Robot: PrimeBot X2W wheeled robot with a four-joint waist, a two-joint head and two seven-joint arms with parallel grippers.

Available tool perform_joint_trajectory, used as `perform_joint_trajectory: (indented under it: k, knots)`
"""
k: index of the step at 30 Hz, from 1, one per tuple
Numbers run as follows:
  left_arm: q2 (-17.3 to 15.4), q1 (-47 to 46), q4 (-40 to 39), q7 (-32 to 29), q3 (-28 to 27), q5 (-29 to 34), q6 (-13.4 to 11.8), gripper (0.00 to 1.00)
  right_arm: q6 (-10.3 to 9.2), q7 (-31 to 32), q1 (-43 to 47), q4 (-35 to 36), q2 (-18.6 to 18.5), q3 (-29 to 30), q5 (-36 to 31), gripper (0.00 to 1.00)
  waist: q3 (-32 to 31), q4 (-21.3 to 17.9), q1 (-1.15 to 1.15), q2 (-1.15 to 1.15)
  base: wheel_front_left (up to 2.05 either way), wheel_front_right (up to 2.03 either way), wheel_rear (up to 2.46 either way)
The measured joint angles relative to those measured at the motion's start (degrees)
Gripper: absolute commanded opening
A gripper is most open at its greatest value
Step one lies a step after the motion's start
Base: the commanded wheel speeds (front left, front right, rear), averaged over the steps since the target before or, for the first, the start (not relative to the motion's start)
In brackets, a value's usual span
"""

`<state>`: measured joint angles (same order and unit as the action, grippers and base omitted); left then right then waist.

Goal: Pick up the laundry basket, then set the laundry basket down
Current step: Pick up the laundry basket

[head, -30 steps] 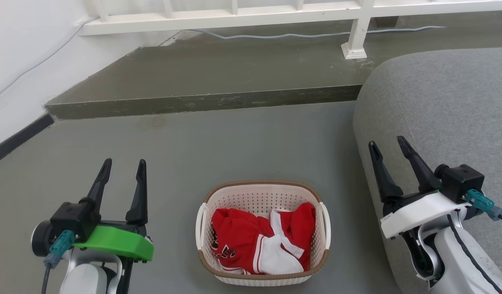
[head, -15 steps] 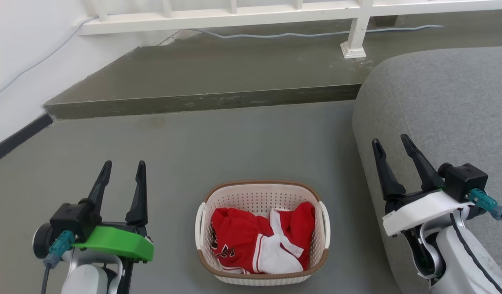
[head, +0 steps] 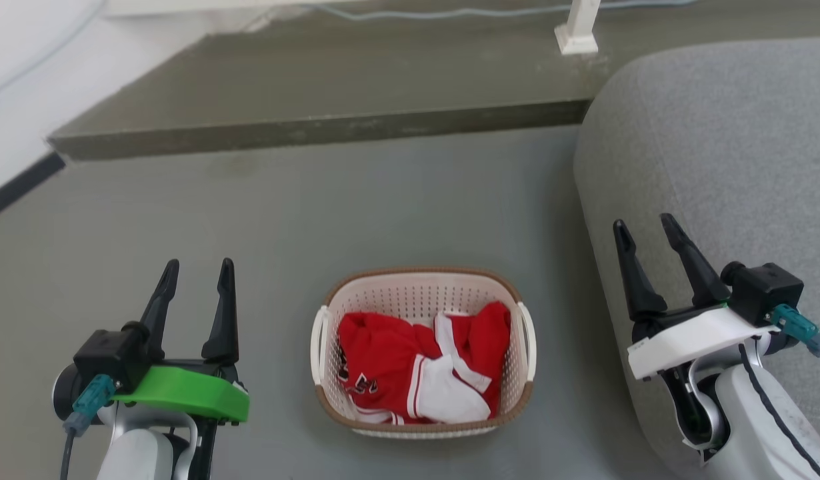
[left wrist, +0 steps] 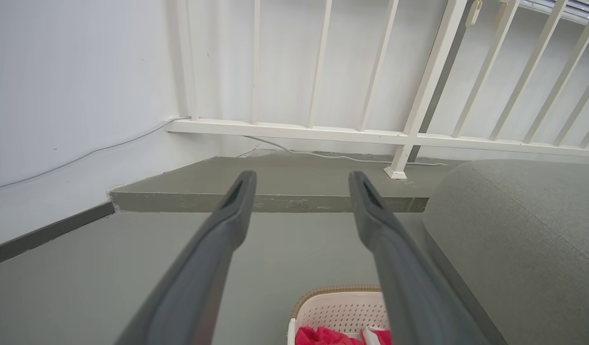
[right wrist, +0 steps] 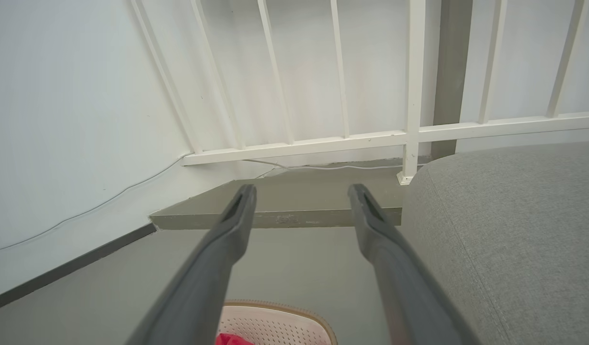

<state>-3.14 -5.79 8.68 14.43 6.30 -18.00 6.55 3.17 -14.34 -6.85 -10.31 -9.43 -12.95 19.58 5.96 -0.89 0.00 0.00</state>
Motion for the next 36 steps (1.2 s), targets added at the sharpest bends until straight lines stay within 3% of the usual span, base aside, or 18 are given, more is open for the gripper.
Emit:
perform_joint_trajectory:
  k: [16, 36]
  knots:
    - [-0.16, -6.64, 3.93, 0.0, 1.1, -1.96, 0.49, 1.0, -0.15, -0.01, -4.65, -1.98, 1.0, 1.37, -0.87, 1.0, 10.13, -0.76, 0.0, 0.0, 0.0, 0.0, 0.0]
    - [-1.57, -19.76, 15.86, -1.31, 8.18, -7.03, 0.54, 1.0, 0.53, 0.03, -15.53, -16.45, 3.23, 0.54, -0.8, 1.0, 24.64, -0.63, 0.0, 0.0, 0.0, 0.0, 0.0]
